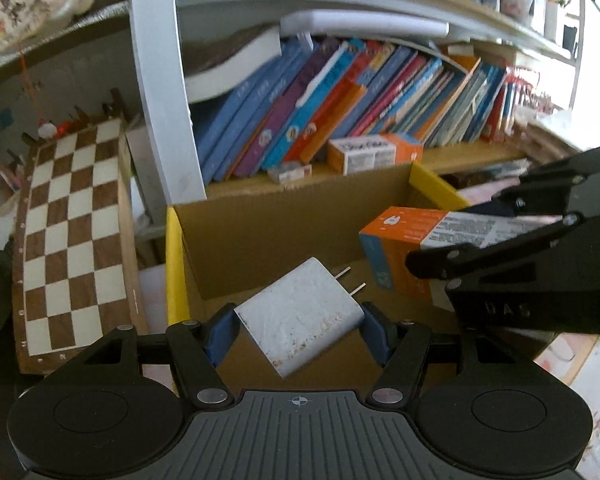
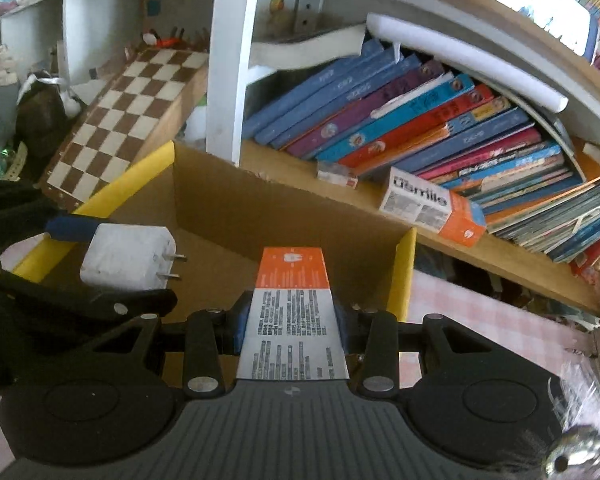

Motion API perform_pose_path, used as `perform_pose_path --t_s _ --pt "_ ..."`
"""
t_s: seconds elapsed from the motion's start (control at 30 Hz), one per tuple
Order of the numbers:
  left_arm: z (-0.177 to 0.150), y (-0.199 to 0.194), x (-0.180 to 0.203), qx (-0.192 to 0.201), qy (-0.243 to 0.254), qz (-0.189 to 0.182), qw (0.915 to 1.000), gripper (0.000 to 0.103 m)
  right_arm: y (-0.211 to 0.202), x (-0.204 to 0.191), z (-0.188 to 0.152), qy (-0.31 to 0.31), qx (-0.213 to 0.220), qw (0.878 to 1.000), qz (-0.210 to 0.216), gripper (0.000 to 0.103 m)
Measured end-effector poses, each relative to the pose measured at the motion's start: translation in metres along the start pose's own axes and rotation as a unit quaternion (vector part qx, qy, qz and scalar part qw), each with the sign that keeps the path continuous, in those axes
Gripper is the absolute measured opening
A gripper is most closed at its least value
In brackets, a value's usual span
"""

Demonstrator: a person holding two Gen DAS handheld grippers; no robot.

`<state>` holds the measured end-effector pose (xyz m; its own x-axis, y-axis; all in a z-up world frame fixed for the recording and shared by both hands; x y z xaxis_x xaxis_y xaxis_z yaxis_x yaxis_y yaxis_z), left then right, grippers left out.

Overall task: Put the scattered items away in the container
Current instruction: 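Open the left tool dropping the charger while the right tool releases the toothpaste box into the yellow box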

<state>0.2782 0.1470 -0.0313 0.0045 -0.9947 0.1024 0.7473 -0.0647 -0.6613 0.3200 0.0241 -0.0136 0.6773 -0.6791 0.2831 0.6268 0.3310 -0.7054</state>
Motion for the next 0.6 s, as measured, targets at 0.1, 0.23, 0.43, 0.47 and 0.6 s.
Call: perform_pose_path --t_s 0.1,0.23,0.43,0.47,0.6 --pt "-0.004 0.008 0.002 -0.012 0.023 0.005 0.9997 0.065 0.013 -0.002 -0.002 -0.008 -0.017 1.000 0.007 0.037" --pt "-0.008 0.012 0.009 -0.019 0.063 0.008 0.9978 0.065 0.030 -0.004 -0.004 -0.019 -0.039 0.999 0.017 0.037" --pt "-0.008 0.015 0.011 -0.034 0.080 0.005 0.9961 0.065 0.043 -0.007 -0.005 -0.037 -0.067 0.997 0.034 0.037" --pt "-0.008 0.015 0.011 -0.038 0.082 0.004 0.9959 0.065 0.044 -0.007 -0.005 -0.042 -0.072 0.996 0.037 0.037" --pt "-0.009 0.015 0.012 -0.042 0.085 0.004 0.9955 0.065 0.045 -0.008 -0.007 -0.050 -0.076 0.995 0.045 0.037"
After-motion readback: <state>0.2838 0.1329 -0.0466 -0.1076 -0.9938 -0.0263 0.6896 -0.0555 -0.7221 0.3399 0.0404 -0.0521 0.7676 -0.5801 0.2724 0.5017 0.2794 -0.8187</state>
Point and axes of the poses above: each gripper's, at about its wrist camera, not at the fingertips, and y roughly the way its jaws point, x to its right, z to its top, the point moved 1 cm from there along y, roughly the way its jaws point, and after that the axes turned 10 degrees about -y, right-handed, at the moved point
